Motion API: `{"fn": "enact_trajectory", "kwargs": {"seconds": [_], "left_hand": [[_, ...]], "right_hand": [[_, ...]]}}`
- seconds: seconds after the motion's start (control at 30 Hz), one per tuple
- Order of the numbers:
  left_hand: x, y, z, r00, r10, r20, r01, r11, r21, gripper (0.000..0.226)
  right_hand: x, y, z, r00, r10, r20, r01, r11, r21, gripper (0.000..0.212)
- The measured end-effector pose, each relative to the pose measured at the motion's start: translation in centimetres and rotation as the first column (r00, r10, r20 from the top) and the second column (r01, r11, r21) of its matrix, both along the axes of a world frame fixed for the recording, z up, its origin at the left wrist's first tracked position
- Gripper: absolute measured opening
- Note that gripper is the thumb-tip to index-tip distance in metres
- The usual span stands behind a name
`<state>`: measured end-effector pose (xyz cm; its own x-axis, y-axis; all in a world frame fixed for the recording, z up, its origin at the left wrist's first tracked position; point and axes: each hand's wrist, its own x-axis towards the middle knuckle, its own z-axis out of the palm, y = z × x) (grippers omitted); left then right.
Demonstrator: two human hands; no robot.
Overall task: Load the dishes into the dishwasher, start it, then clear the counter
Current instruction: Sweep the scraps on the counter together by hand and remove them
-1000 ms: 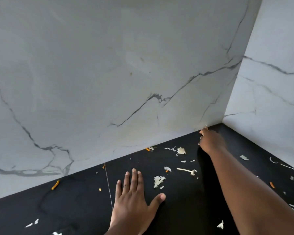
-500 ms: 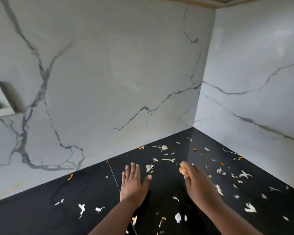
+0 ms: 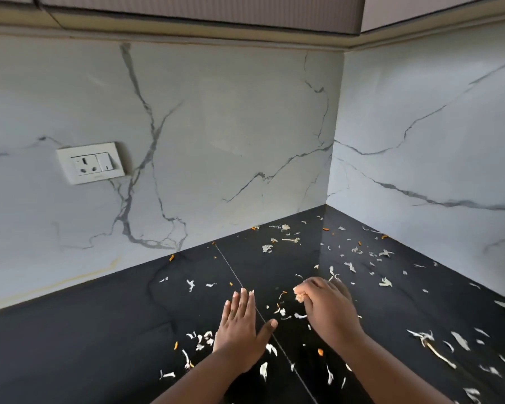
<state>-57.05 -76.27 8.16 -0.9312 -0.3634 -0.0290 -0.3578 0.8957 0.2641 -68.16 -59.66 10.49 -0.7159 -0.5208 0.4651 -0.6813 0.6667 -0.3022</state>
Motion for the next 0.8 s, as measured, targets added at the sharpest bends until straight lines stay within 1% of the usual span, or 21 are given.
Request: {"fn": "enact_trajectory", "kwargs": {"seconds": [0.03, 0.07, 0.13, 0.2, 0.27, 0.33, 0.37, 0.4, 0.43, 0.5, 0.57, 0.6, 0.67, 0.73, 0.8], "left_hand": [[1.0, 0.3, 0.2, 1.0, -0.024, 0.001, 0.024, 1.0, -0.015, 0.086], [2.0, 0.6, 0.2, 0.999, -0.048, -0.007, 0.048, 0.998, -0.035, 0.091], [4.1, 1.1, 0.3, 0.994, -0.102, -0.038, 0.1, 0.994, -0.045, 0.108], [6.7, 1.7, 0.2, 0.982, -0.179, -0.06, 0.177, 0.984, -0.029, 0.115], [9.3, 2.6, 0.0, 0.966, -0.255, -0.05, 0.255, 0.967, -0.024, 0.113], [12.8, 3.4, -1.0, 0.939, -0.338, -0.063, 0.334, 0.94, -0.075, 0.107], [14.7, 3.6, -1.4, 0.92, -0.383, -0.085, 0.374, 0.921, -0.11, 0.103], [16.4, 3.6, -2.0, 0.907, -0.42, -0.037, 0.413, 0.903, -0.12, 0.098], [17.8, 3.9, -2.7, 0.9, -0.435, 0.015, 0.435, 0.896, -0.094, 0.091], [20.3, 4.7, -4.1, 0.866, -0.5, 0.014, 0.498, 0.858, -0.125, 0.081], [22.5, 5.3, -5.9, 0.809, -0.586, 0.047, 0.585, 0.794, -0.163, 0.076], [23.4, 5.6, -6.5, 0.778, -0.624, 0.071, 0.625, 0.758, -0.188, 0.074], [25.4, 6.5, -8.0, 0.74, -0.661, 0.127, 0.672, 0.716, -0.188, 0.074], [27.4, 7.3, -9.8, 0.718, -0.673, 0.178, 0.696, 0.699, -0.164, 0.072], [28.8, 7.5, -11.7, 0.709, -0.663, 0.241, 0.699, 0.706, -0.114, 0.074]], "right_hand": [[1.2, 0.6, 0.4, 1.0, -0.014, -0.025, 0.014, 1.0, 0.013, 0.03], [2.5, 1.2, 0.9, 1.0, -0.022, -0.012, 0.022, 0.999, 0.036, 0.027], [5.3, 2.2, 1.6, 0.999, -0.041, 0.014, 0.04, 0.996, 0.081, 0.022], [8.3, 3.0, 1.4, 0.996, -0.083, 0.041, 0.08, 0.994, 0.071, 0.025], [11.9, 3.8, 1.1, 0.988, -0.147, 0.05, 0.147, 0.989, 0.02, 0.029], [15.7, 4.2, 0.0, 0.982, -0.182, 0.043, 0.182, 0.983, -0.004, 0.034], [17.9, 4.4, -0.7, 0.979, -0.187, 0.076, 0.187, 0.982, 0.009, 0.035], [19.9, 4.6, -1.6, 0.978, -0.179, 0.112, 0.179, 0.984, 0.013, 0.036], [21.7, 4.9, -2.4, 0.973, -0.176, 0.151, 0.174, 0.984, 0.025, 0.036], [25.0, 5.8, -4.1, 0.96, -0.193, 0.2, 0.189, 0.981, 0.043, 0.034], [27.5, 6.9, -5.6, 0.936, -0.243, 0.255, 0.226, 0.969, 0.096, 0.031], [28.2, 7.6, -6.7, 0.911, -0.269, 0.314, 0.245, 0.963, 0.115, 0.029], [29.7, 8.8, -8.8, 0.841, -0.308, 0.446, 0.277, 0.951, 0.134, 0.023], [31.1, 10.1, -11.2, 0.733, -0.318, 0.601, 0.321, 0.941, 0.105, 0.014], [32.6, 11.0, -13.4, 0.583, -0.306, 0.753, 0.411, 0.91, 0.052, 0.006]]}}
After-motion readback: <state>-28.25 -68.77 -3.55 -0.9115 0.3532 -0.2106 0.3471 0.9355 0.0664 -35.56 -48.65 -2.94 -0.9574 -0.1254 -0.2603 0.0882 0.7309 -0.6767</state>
